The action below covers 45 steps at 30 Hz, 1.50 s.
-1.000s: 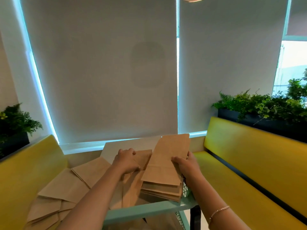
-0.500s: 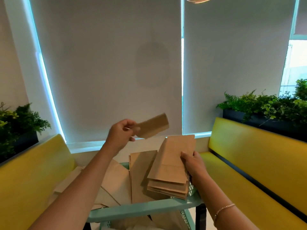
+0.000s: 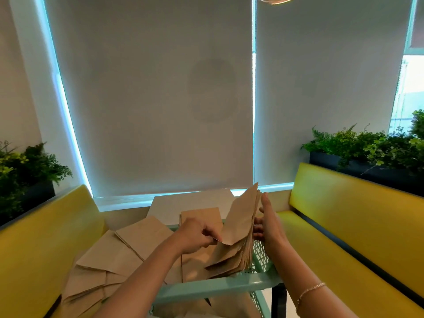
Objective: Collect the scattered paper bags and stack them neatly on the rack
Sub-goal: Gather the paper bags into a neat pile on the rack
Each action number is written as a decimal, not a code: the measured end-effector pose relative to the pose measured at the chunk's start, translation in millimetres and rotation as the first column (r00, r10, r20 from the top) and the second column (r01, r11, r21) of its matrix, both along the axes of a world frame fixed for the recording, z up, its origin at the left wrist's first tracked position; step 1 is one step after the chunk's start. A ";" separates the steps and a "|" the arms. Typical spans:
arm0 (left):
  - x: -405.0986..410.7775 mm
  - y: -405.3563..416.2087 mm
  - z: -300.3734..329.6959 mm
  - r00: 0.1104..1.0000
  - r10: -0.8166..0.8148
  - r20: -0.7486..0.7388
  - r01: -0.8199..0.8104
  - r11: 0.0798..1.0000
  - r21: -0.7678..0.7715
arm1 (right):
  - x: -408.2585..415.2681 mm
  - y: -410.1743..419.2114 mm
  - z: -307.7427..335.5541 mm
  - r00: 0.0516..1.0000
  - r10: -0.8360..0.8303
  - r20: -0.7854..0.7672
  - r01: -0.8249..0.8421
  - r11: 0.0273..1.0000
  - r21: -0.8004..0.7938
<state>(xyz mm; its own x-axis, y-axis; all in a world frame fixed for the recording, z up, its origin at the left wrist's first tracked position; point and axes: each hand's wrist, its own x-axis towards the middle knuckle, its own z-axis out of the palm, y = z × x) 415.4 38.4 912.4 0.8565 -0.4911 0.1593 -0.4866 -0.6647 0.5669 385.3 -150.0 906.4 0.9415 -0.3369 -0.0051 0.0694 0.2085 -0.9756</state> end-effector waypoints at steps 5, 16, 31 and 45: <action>-1.2 -8.0 -5.0 0.995 -0.037 -0.089 0.048 0.990 0.135 | 1.0 5.3 -3.3 0.996 -0.023 -0.081 0.001 0.965 -0.261; 50.4 22.6 10.4 0.924 0.362 0.120 -0.380 0.903 0.202 | 6.2 1.9 -7.7 0.997 -0.045 -0.059 0.029 0.967 -0.253; 62.3 28.9 5.3 0.863 0.466 0.196 -0.474 0.881 -0.006 | 6.2 0.9 -9.0 0.999 -0.005 -0.032 0.000 0.986 -0.167; 6.1 51.1 86.7 0.858 0.503 0.105 -0.277 0.624 -0.731 | 2.6 0.9 -4.8 0.999 -0.020 -0.037 0.016 0.993 -0.117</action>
<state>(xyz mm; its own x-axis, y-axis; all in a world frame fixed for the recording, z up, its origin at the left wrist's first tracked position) 421.5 89.5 999.1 0.8015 0.2197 0.5561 -0.4788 -0.3211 0.8171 387.9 -149.2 901.6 0.9352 -0.3540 -0.0005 0.0344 0.0923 -0.9951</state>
